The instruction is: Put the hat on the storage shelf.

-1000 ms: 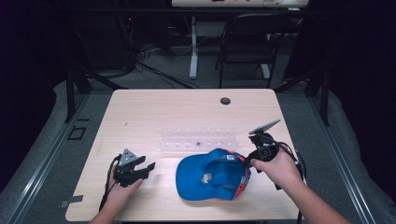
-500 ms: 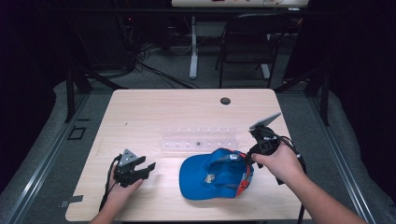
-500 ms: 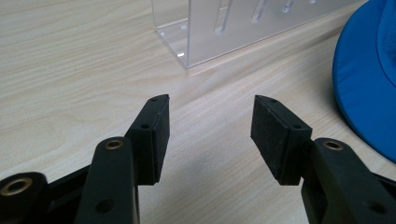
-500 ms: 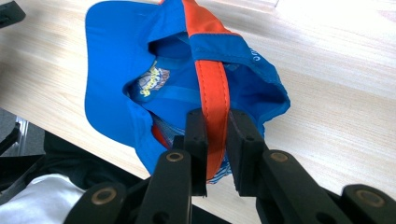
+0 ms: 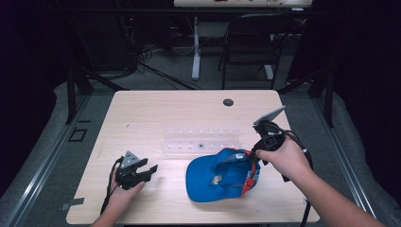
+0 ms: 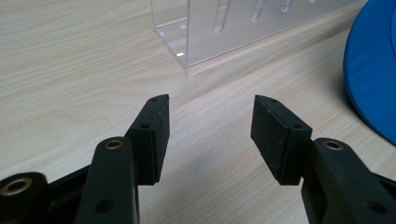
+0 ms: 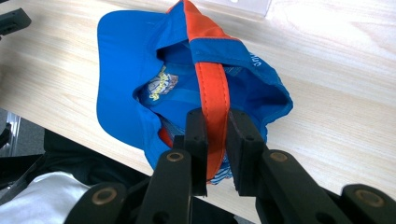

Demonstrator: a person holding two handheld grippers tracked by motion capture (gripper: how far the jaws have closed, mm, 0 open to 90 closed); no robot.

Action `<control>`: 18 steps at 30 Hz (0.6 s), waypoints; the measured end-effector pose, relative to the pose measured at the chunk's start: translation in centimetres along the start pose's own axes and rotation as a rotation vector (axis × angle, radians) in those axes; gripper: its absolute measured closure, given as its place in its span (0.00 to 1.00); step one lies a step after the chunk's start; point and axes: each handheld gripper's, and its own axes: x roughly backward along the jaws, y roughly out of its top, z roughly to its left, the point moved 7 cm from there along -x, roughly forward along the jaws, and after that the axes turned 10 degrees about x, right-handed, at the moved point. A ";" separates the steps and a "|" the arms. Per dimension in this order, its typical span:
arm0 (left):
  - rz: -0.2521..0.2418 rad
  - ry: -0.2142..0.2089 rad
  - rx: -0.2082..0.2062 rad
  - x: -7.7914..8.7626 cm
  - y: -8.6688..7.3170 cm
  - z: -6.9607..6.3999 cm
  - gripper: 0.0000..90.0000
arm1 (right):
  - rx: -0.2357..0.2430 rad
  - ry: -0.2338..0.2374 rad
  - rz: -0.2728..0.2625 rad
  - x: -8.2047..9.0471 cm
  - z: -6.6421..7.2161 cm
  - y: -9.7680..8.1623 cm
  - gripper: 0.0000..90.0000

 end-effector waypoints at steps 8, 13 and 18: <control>0.005 -0.002 -0.006 0.0 0.0 0.0 0.53 | -0.010 0.006 0.016 1.4 0.4 0.6 0.88; 0.009 -0.002 -0.007 0.0 0.0 0.0 0.53 | -0.007 0.017 0.019 2.2 0.8 0.8 0.88; 0.016 -0.006 -0.010 0.1 -0.1 0.0 0.53 | -0.019 0.030 0.002 3.0 1.2 1.2 0.88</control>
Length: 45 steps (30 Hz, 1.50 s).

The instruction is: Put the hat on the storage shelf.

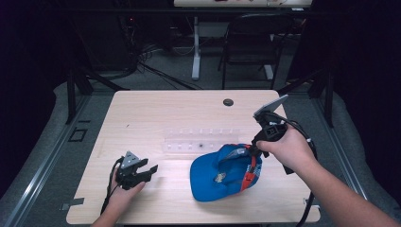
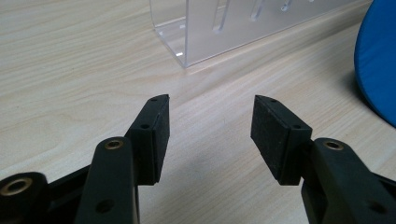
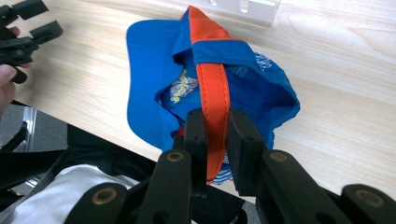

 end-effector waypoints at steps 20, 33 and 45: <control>-0.001 0.000 0.001 0.0 0.0 0.0 0.53 | 0.017 0.054 -0.002 2.2 1.6 1.0 0.88; -0.003 0.000 0.000 0.0 0.0 0.0 0.53 | -0.013 0.219 -0.040 2.7 2.7 1.5 0.88; -0.013 0.002 0.005 0.0 0.1 -0.1 0.53 | -0.037 0.328 -0.049 2.6 3.9 2.0 0.88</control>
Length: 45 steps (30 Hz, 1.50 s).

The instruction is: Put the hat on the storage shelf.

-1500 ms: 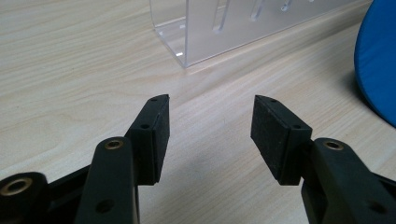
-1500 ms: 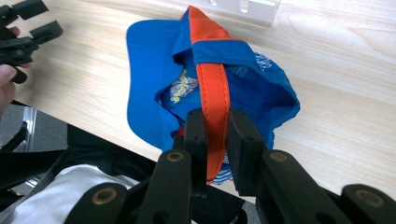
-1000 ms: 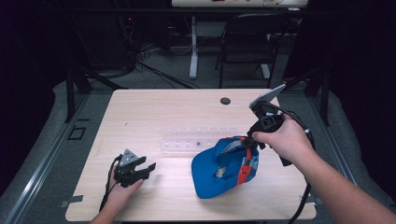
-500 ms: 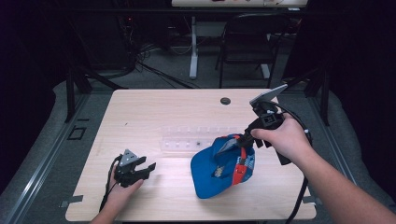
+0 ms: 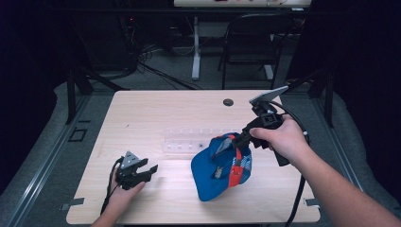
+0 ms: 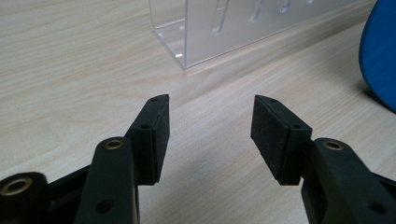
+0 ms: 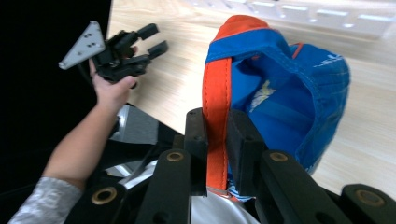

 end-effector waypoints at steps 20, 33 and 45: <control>-0.007 -0.002 -0.004 0.0 0.0 0.0 0.53 | -0.022 0.195 -0.046 -0.9 1.3 0.5 0.88; -0.004 -0.006 -0.006 0.0 0.0 -0.1 0.53 | -0.012 0.192 -0.089 0.4 2.1 1.6 0.88; 0.003 -0.009 -0.016 -0.1 0.0 -0.3 0.53 | -0.036 0.227 -0.159 2.6 1.7 2.5 0.88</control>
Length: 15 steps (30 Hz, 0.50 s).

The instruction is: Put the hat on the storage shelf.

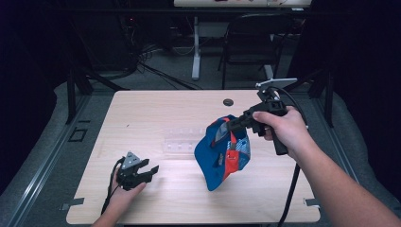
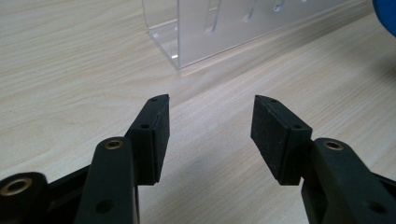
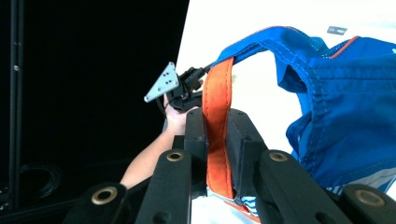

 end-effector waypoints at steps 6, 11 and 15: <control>0.001 0.000 0.002 0.0 0.0 0.0 0.53 | -0.002 0.025 -0.037 0.6 0.2 0.9 0.88; 0.001 -0.001 0.005 0.0 0.0 0.0 0.53 | -0.015 0.028 -0.057 1.1 0.4 1.6 0.88; 0.009 -0.004 0.002 0.0 -0.1 -0.1 0.53 | -0.013 0.037 -0.080 1.5 0.6 2.3 0.88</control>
